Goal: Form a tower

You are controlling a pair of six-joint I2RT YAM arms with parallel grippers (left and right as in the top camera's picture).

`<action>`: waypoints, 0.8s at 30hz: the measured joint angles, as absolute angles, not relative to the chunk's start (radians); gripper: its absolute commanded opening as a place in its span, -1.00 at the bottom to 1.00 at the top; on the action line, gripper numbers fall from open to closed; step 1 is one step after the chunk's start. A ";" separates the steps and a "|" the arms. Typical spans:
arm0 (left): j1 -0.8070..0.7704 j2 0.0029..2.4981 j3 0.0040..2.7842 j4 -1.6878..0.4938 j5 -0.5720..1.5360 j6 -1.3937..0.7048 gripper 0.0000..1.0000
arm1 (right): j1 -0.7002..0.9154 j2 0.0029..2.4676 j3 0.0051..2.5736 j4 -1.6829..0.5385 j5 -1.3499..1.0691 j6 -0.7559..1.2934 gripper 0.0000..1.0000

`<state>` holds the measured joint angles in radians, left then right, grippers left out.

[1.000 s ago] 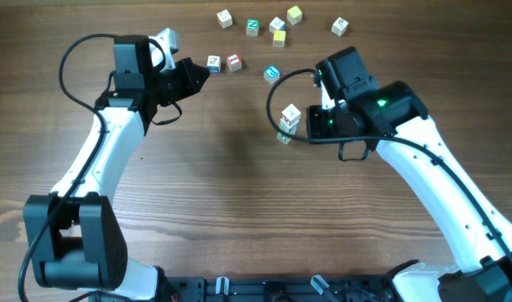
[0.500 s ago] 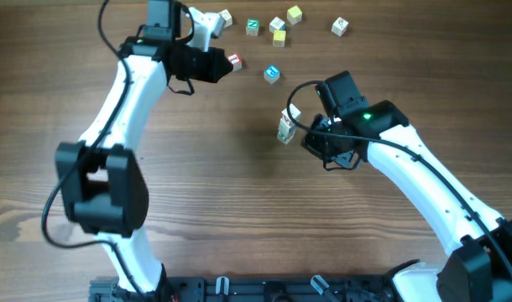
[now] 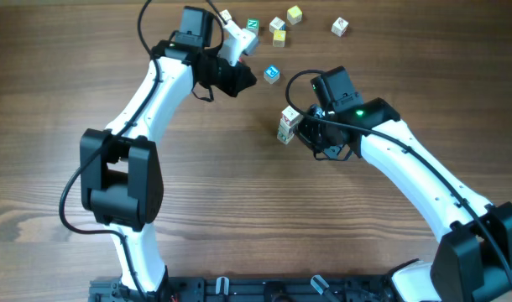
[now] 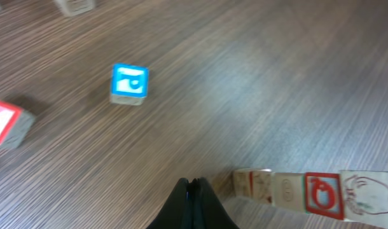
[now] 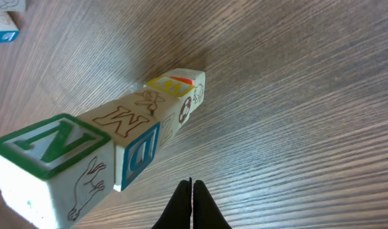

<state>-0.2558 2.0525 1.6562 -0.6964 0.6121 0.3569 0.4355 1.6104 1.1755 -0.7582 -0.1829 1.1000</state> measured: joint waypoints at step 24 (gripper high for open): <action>-0.356 2.053 1.656 -0.750 0.646 0.445 -0.92 | 0.435 1.634 1.176 -0.701 -0.154 1.167 -0.91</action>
